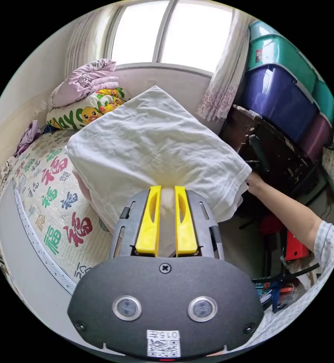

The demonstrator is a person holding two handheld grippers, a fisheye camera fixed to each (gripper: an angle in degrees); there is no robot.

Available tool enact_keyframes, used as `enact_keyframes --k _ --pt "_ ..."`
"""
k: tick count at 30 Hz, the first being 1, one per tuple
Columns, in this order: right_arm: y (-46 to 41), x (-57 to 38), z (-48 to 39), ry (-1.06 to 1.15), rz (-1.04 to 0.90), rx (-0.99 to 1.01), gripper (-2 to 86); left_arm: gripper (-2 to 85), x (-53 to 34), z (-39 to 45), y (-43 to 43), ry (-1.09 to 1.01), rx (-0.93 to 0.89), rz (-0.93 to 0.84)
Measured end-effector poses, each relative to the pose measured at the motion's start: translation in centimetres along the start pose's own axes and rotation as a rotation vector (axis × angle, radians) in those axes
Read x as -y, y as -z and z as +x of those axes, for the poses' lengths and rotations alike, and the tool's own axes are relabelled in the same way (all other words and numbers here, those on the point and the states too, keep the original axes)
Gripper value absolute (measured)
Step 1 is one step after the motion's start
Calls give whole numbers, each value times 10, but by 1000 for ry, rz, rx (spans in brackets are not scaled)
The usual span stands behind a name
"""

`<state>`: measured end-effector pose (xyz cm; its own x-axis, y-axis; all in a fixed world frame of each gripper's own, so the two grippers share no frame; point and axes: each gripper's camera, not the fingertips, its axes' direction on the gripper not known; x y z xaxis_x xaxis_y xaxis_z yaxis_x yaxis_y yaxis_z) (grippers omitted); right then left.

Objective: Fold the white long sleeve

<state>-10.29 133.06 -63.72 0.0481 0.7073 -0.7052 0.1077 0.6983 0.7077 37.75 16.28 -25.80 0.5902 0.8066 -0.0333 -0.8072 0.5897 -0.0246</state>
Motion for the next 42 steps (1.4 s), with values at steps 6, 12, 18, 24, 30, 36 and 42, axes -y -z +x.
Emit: enact_keyframes --k 6,12,18,24,30,36,42 --pt "-82 -36 32 -39 -109 24 42 57 17 -7 -5 15 -27 -10" --pt "-6 -104 105 -131 332 438 0 25 -6 -20 35 70 -79 28" --pt "142 -155 151 -69 824 803 -4 27 -67 -4 87 91 -128 144" --pt "289 -194 79 315 1076 974 -4 56 -107 10 121 140 -309 205" --pt "402 -227 -8 629 1184 1174 -4 119 -144 83 122 64 -652 235" --pt "476 -246 -82 752 1151 1192 -5 205 -200 182 111 -70 -1015 165" --pt "566 -252 -164 903 1233 1065 -4 38 -261 153 166 -67 -954 225"
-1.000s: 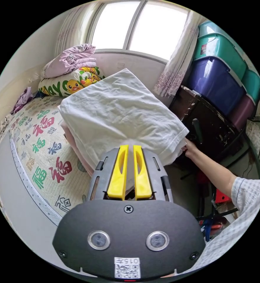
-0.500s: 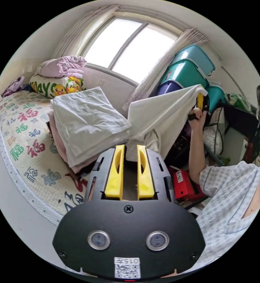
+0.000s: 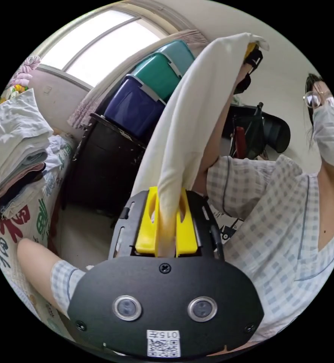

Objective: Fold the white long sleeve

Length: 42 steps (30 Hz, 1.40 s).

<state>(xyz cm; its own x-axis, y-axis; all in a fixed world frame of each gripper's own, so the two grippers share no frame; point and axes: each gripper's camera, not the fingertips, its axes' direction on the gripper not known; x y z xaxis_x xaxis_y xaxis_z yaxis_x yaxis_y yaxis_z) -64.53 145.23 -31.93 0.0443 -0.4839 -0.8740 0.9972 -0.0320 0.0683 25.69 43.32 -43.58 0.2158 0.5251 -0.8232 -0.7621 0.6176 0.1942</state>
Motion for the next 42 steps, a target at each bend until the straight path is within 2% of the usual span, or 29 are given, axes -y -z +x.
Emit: enact_keyframes --k 3,5,8,11,14,19,22,27,30,33,37,40,42 --pt "-37 33 -2 -2 34 39 -4 11 -13 23 90 10 283 131" --pt "-54 51 1 -34 66 86 -5 1 -20 59 168 -4 533 236" --pt "-73 77 1 -36 94 117 -4 -4 -34 110 252 -10 811 346" --pt "-94 101 1 -22 79 132 -4 -6 -54 166 321 -19 1001 492" --pt "-116 122 4 -2 71 193 -4 -7 -73 220 370 -79 1100 630" --pt "-160 153 18 18 93 272 -4 -7 -84 282 405 -171 1269 807" --pt "-193 162 40 -25 93 285 -4 -7 -85 305 415 -264 1301 919" --pt "-256 150 95 -140 -16 217 -3 -5 -54 273 433 -270 1302 804" --pt "-306 119 138 -279 -190 90 -3 -1 -46 204 448 -128 1294 704" --pt "-348 67 178 -457 -445 -50 -2 11 -75 107 452 98 1271 494" --pt "-368 -24 224 -625 -872 -271 -1 49 -202 -17 449 461 1148 295" --pt "-346 -73 255 -793 -1058 -420 -2 61 -319 -59 435 649 1078 205" --pt "-330 -80 267 -929 -1063 -451 -2 66 -385 -66 428 713 980 227"
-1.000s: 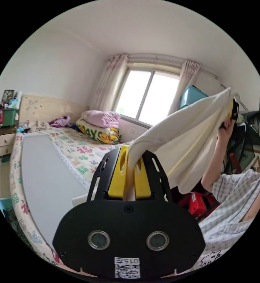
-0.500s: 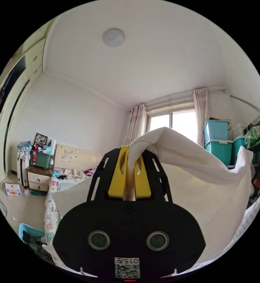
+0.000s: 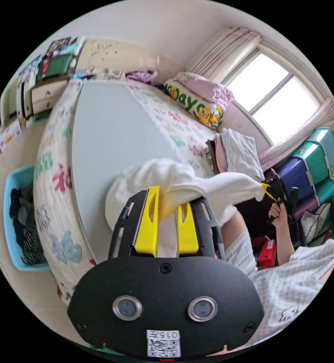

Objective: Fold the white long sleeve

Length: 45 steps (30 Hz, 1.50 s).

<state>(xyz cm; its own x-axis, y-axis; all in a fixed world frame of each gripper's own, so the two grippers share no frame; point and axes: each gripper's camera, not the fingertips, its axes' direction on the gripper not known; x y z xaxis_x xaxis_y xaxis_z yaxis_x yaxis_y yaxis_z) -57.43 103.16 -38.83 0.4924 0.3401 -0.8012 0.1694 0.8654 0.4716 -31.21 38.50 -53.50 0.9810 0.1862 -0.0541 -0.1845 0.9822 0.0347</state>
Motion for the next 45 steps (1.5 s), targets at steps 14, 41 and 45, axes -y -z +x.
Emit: enact_keyframes --k 14,41,45 --pt "-68 148 -311 587 -268 41 88 57 -135 -116 -34 245 -321 378" --pt "-26 262 -205 -105 -287 -18 46 -1 -140 -96 -85 127 -370 529" --pt "22 215 -138 -200 -192 -35 32 17 -119 -67 -104 65 -314 382"
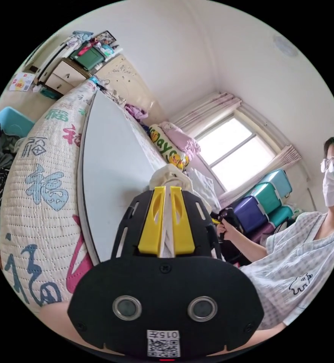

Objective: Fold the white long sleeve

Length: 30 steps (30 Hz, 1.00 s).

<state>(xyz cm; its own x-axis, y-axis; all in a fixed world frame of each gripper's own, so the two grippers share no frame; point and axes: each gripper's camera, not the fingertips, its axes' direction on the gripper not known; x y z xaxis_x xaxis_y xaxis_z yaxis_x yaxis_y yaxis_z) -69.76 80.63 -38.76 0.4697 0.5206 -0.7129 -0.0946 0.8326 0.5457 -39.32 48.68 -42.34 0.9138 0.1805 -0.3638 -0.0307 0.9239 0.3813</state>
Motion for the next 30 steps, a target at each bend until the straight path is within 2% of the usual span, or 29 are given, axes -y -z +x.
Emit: enact_keyframes --k 2,5,9,11,13,16,21,25,27,30 --pt "13 -7 13 14 35 2 36 39 9 20 -26 -52 81 -112" --pt "25 -8 0 176 48 55 60 70 24 43 -62 -98 161 -203" --pt "-10 -20 -79 501 -117 178 133 90 49 56 -102 -99 198 -218" --pt "-32 -37 -121 677 -184 210 142 98 63 56 -124 -70 235 -212" --pt "-58 -61 -160 830 -143 49 150 103 73 56 -141 -59 261 -238" --pt "-91 -84 -174 948 -157 -118 158 109 89 63 -160 -85 291 -263" --pt "-104 -113 -136 983 -180 -266 124 119 111 75 -182 -177 313 -305" --pt "-89 -125 -78 916 -206 -282 93 137 116 77 -213 -260 293 -418" --pt "-81 -131 -51 886 -223 -257 73 117 116 76 -217 -248 286 -456" --pt "-58 -143 -7 812 -179 -189 21 58 116 87 -194 -234 271 -409"
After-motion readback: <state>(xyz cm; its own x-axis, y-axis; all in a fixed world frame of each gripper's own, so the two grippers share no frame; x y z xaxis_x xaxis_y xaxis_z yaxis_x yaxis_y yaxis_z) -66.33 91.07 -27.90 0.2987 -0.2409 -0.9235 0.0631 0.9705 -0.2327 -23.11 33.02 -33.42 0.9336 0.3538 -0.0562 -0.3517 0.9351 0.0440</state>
